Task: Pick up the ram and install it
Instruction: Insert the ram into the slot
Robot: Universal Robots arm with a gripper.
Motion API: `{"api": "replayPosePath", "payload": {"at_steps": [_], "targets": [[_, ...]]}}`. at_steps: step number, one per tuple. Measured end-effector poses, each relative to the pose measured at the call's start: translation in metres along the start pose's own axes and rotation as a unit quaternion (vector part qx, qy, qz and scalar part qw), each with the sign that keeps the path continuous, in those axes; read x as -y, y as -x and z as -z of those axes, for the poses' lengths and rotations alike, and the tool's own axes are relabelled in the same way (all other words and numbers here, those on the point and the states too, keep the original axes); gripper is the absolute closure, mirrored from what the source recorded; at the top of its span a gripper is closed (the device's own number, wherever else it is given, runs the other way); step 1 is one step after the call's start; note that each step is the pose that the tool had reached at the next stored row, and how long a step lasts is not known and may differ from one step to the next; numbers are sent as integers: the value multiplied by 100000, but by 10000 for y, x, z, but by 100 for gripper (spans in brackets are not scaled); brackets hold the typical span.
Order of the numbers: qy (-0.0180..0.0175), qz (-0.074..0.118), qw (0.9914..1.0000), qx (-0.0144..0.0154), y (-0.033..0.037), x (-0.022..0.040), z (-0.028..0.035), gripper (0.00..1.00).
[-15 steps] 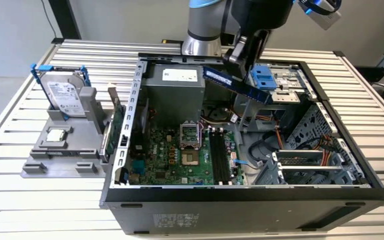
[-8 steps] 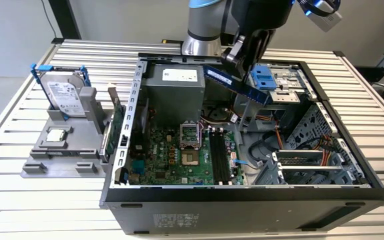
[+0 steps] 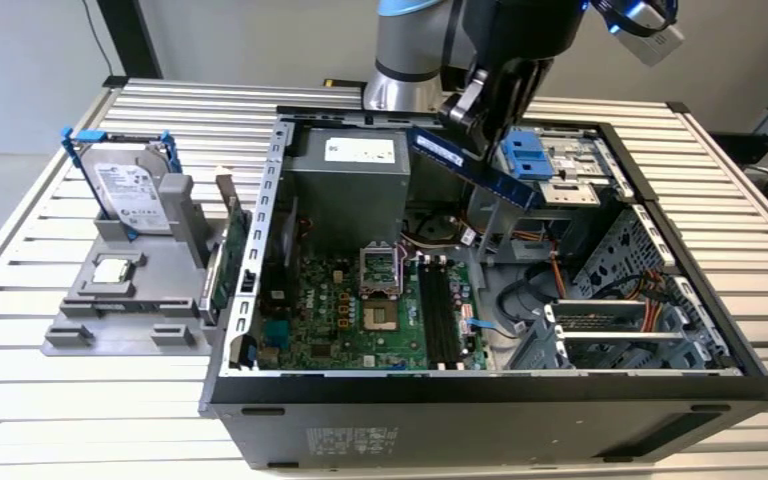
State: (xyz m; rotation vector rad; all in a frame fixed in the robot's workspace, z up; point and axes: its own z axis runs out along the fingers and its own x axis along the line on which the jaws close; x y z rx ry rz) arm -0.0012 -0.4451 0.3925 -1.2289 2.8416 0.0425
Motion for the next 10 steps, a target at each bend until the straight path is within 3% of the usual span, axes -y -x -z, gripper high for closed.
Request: {"api": "replayPosePath", "payload": {"at_steps": [3,10], "targets": [[105,-582,99998,131,1,0,0,100],[-53,-3589,99935,157,0,1,0,100]]}}
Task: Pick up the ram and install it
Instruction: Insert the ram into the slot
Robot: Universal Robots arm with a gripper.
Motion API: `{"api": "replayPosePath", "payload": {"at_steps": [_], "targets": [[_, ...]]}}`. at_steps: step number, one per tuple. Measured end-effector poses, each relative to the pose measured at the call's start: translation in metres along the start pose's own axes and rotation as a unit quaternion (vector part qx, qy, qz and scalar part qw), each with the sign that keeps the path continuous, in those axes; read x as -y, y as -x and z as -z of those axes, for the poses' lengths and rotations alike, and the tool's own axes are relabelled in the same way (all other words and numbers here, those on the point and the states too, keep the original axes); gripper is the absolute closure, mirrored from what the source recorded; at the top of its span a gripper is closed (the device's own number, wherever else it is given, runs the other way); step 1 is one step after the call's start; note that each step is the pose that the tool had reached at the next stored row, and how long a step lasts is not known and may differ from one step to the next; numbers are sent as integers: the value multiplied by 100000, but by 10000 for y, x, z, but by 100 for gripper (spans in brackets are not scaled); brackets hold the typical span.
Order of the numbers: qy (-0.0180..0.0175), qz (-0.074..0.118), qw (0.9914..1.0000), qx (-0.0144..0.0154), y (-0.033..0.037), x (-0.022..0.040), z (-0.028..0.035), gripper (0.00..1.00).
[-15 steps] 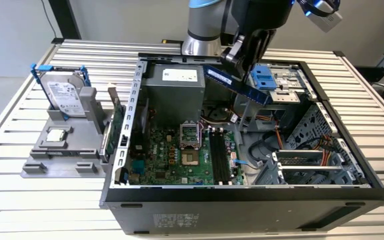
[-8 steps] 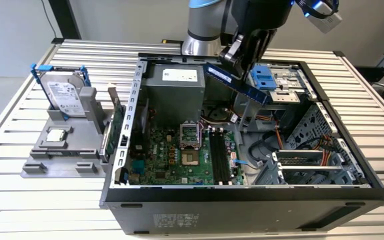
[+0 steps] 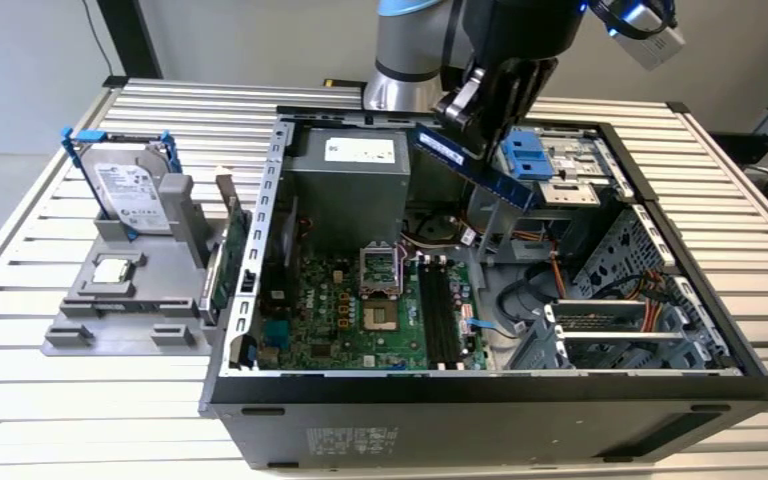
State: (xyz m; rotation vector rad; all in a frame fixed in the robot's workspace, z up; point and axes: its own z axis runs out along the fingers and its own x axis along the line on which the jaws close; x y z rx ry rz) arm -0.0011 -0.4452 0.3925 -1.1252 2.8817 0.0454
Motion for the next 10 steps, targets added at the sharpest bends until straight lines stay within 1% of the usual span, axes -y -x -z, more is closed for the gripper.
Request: {"api": "replayPosePath", "payload": {"at_steps": [2,5,8,10], "targets": [[-69,-1272,99992,15,0,0,0,100],[-190,-3455,99940,34,0,0,0,100],[-306,-5530,99847,54,0,0,0,100],[-383,-6936,99758,68,0,0,0,100]]}}
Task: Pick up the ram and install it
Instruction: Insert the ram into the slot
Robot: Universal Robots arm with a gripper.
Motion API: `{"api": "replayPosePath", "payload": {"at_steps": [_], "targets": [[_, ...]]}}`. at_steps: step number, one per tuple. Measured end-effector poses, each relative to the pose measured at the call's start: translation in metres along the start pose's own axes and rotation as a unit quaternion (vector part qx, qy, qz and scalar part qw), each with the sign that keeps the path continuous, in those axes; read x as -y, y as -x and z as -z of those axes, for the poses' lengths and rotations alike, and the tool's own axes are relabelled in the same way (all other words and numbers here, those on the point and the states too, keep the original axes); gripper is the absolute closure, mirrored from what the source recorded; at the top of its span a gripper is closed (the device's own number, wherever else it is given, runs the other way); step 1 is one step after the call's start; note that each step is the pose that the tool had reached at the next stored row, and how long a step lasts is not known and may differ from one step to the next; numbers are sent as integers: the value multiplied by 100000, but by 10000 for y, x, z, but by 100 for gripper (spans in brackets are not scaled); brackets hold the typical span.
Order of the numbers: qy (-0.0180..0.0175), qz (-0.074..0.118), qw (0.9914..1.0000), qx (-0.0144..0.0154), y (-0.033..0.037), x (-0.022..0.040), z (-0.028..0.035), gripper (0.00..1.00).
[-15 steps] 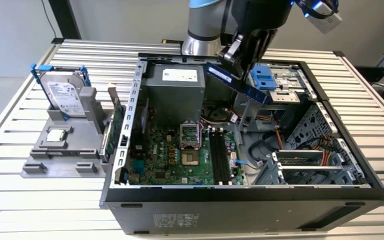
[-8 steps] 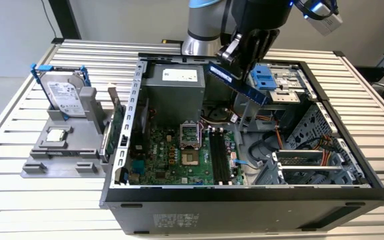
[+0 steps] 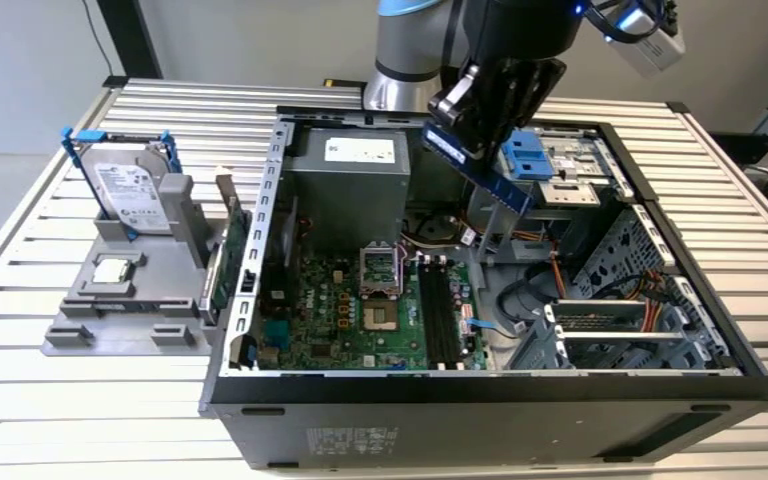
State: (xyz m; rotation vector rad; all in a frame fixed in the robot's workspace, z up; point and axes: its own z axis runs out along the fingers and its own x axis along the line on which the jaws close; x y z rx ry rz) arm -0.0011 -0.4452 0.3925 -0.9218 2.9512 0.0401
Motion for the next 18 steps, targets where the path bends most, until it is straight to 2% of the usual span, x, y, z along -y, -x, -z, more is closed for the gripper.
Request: {"api": "replayPosePath", "payload": {"at_steps": [4,10,14,18], "targets": [[-139,-2543,99968,29,0,0,0,100],[-334,-6032,99817,63,0,0,0,100],[-458,-8352,99649,85,1,0,0,100],[-594,-10767,99417,107,1,1,0,100]]}}
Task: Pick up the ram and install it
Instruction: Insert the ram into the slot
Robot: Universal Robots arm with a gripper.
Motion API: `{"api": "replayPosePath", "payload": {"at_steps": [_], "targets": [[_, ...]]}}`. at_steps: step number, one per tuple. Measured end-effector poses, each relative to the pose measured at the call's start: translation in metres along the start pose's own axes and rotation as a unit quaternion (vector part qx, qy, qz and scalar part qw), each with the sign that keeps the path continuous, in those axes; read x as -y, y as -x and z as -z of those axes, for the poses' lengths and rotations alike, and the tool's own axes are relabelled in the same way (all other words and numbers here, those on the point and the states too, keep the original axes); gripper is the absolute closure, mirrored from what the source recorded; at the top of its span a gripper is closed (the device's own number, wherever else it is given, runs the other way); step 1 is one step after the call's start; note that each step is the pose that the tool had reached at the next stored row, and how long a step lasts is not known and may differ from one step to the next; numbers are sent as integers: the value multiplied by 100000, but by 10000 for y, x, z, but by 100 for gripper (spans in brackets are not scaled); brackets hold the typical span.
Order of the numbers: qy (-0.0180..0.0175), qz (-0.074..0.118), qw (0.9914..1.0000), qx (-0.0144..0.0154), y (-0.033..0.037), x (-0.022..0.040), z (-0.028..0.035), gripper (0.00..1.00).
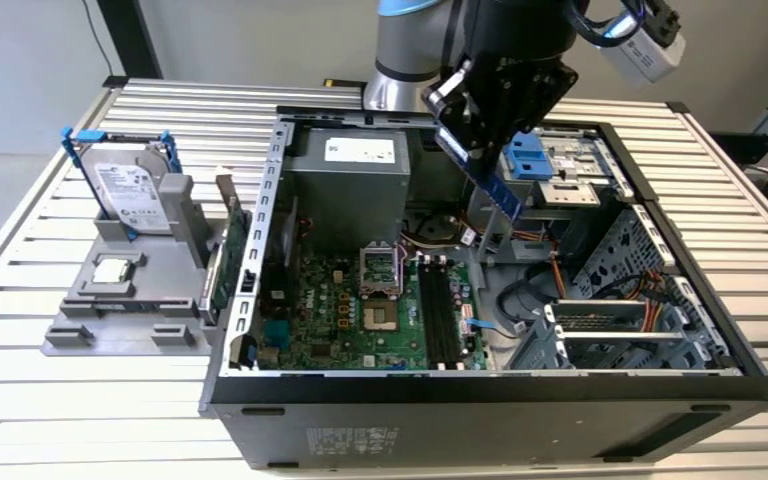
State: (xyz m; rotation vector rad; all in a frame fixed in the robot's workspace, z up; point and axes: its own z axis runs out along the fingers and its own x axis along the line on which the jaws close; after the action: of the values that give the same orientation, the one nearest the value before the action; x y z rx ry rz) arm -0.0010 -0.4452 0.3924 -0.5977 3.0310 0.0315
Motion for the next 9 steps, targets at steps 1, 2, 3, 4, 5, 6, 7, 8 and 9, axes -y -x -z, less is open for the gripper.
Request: {"api": "replayPosePath", "payload": {"at_steps": [1,2,3,4,5,6,7,8,9], "targets": [[-33,-660,99998,8,0,0,0,100],[-70,-1293,99992,13,0,0,0,100],[-102,-1918,99982,22,0,0,0,100],[-134,-2491,99969,27,0,0,0,100],[-168,-3084,99952,30,0,0,0,100],[-199,-3652,99933,38,0,0,0,100],[-233,-4253,99909,45,0,0,0,100],[-264,-4851,99882,49,0,0,0,100],[-296,-5431,99852,57,0,0,0,100]]}}
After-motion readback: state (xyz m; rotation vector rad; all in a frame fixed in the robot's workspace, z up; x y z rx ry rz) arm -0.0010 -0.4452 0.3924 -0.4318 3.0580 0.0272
